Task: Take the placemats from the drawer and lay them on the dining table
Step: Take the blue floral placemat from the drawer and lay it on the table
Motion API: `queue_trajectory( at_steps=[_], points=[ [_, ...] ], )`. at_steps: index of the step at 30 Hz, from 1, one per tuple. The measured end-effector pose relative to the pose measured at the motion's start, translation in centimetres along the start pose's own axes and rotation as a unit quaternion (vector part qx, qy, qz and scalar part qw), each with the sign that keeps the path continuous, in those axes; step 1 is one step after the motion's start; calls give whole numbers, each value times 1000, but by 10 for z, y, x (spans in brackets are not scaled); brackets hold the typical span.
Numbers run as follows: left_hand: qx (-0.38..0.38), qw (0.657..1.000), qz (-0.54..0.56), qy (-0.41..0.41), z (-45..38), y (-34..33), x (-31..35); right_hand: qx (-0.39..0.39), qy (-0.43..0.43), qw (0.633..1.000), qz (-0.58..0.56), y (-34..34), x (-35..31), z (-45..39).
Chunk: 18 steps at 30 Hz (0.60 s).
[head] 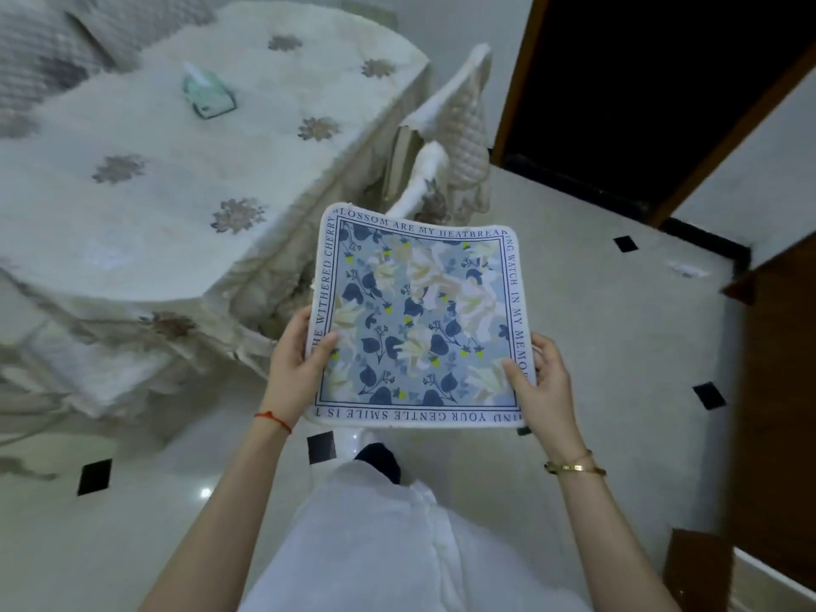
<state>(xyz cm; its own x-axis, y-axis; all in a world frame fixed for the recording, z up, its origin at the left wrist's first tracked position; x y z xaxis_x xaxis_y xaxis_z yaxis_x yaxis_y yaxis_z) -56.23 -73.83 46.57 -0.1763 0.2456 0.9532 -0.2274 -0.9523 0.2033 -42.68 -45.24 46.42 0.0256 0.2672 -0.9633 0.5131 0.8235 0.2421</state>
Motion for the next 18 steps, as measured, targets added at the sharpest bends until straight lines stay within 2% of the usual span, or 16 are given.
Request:
queue_trajectory(
  at_steps=[9, 18],
  points=[
    [110, 993, 40, 6, -110, 79, 36, -90, 54, 994, -8, -115, -35, -158],
    [212, 975, 64, 33, -184, 128, 35, -215, 95, 972, 5, -216, -46, -282]
  ],
)
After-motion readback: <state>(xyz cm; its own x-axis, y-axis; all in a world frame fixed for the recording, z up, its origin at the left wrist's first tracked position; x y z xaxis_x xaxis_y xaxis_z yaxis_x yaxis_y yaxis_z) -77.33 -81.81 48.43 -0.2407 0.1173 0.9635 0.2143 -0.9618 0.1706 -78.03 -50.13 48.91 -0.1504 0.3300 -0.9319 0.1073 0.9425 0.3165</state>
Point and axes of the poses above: each hand's wrist, its own z-axis away from the middle knuckle, its own y-axis out of the back of the hand, x = y × z, the point moved 3 cm from there along -z, towards the middle knuckle, and after that the axes turned 14 degrees about y, right-handed, at the moved point
